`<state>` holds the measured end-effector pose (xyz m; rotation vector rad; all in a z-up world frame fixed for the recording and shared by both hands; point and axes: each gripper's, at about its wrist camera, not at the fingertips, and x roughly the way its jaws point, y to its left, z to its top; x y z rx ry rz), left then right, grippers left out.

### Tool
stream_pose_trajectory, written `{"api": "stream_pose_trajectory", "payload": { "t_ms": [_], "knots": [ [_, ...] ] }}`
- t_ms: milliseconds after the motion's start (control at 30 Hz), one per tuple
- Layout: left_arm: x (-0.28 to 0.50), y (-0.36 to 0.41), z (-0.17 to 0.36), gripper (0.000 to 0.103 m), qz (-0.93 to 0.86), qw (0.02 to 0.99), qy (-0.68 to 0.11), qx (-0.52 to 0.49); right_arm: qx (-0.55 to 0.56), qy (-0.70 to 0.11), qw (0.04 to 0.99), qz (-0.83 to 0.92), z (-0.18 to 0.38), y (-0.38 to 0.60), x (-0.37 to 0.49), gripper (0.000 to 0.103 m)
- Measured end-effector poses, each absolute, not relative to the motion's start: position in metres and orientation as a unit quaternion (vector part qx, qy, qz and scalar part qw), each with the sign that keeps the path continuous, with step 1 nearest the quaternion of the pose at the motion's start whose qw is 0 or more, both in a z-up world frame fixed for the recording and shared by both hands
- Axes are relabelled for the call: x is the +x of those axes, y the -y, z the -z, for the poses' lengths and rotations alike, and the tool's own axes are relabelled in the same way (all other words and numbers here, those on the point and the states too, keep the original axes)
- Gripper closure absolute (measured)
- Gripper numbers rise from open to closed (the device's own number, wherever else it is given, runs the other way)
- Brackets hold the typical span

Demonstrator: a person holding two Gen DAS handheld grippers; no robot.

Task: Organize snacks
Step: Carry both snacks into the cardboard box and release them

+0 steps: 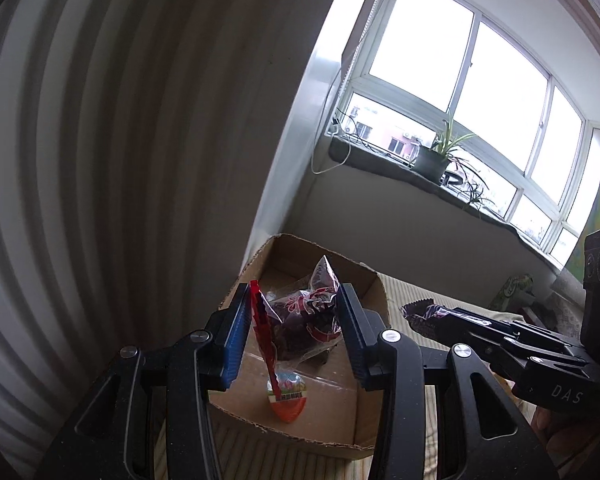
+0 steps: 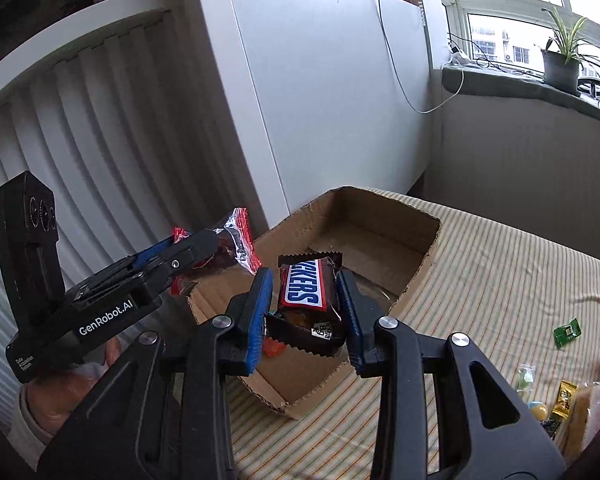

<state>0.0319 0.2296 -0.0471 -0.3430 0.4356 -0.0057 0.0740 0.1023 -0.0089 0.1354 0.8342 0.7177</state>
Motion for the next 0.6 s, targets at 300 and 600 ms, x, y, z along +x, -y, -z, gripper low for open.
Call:
{"api": "stream_pose_trajectory", "payload": {
  "t_ms": [300,600],
  "knots": [
    [0.048,-0.227,0.06,0.061,0.012,0.957,-0.234,-0.17,0.062,-0.403,0.846,-0.344,0.02,-0.111,0.097,0.068],
    [0.053,-0.234,0.067,0.026,-0.013,0.954,-0.249,-0.163,0.08,-0.4,0.846,-0.344,0.031,-0.11,0.113,0.042]
  ]
}}
